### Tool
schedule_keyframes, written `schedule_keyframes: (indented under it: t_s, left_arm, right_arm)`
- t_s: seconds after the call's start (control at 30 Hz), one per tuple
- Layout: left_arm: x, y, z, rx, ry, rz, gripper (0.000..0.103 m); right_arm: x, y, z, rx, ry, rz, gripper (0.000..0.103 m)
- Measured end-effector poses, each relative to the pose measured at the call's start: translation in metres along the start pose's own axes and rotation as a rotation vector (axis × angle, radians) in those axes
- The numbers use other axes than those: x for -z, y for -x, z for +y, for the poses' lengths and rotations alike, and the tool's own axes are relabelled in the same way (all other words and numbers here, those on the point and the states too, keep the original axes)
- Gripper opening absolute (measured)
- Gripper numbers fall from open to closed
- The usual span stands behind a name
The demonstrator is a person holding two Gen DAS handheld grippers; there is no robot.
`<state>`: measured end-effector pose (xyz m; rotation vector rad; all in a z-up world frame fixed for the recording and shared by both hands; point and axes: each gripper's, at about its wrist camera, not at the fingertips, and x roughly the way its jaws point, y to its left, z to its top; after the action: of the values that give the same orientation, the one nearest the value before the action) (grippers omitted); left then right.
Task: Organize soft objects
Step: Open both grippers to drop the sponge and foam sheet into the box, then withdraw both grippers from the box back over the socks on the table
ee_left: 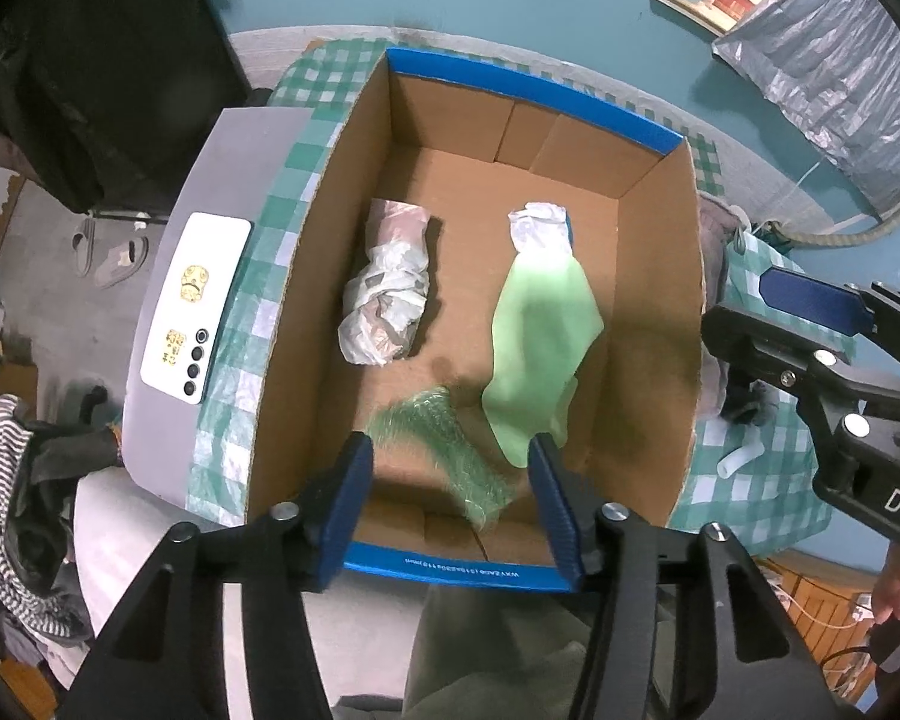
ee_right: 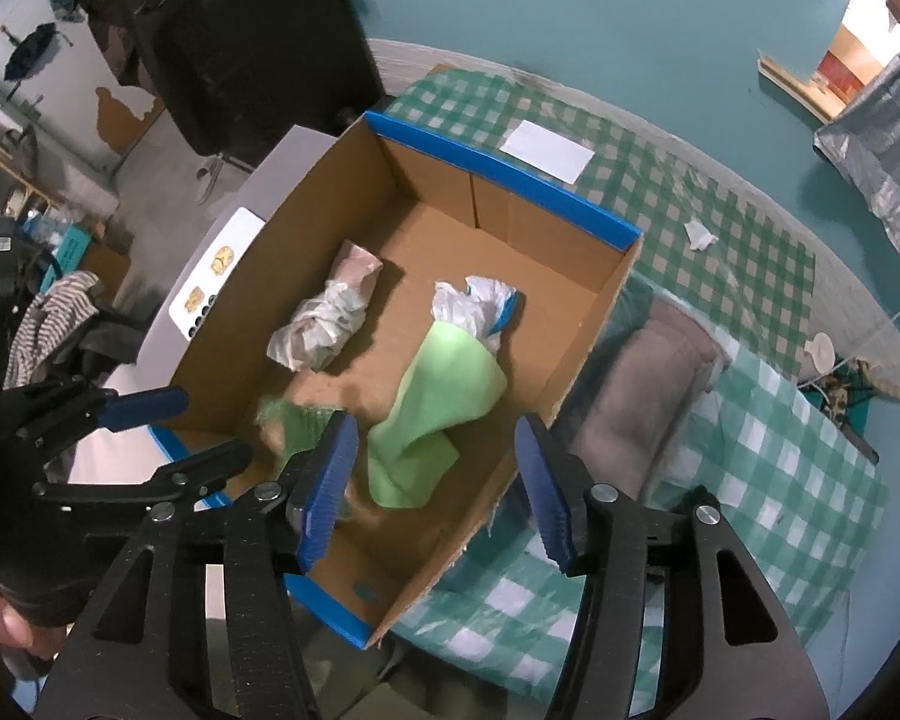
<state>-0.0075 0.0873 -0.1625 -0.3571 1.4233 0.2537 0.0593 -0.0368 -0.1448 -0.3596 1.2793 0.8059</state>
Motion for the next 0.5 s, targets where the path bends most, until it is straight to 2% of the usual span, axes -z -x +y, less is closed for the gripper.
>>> schedule_keyframes:
  t_s: [0.07,0.1,0.5]
  left_arm:
    - [0.000,0.001,0.001,0.016,0.009,-0.003,0.076]
    - [0.000,0.003,0.001,0.020,0.017,-0.008,0.078]
    - [0.001,0.002,-0.007,0.004,0.008,-0.004,0.078]
  right_arm:
    - [0.001,0.000,-0.001,0.000,-0.002,0.001,0.056]
    - [0.002,0.000,-0.001,0.000,-0.003,0.002,0.056]
    - [0.017,0.003,-0.022,0.004,-0.046,0.006,0.056]
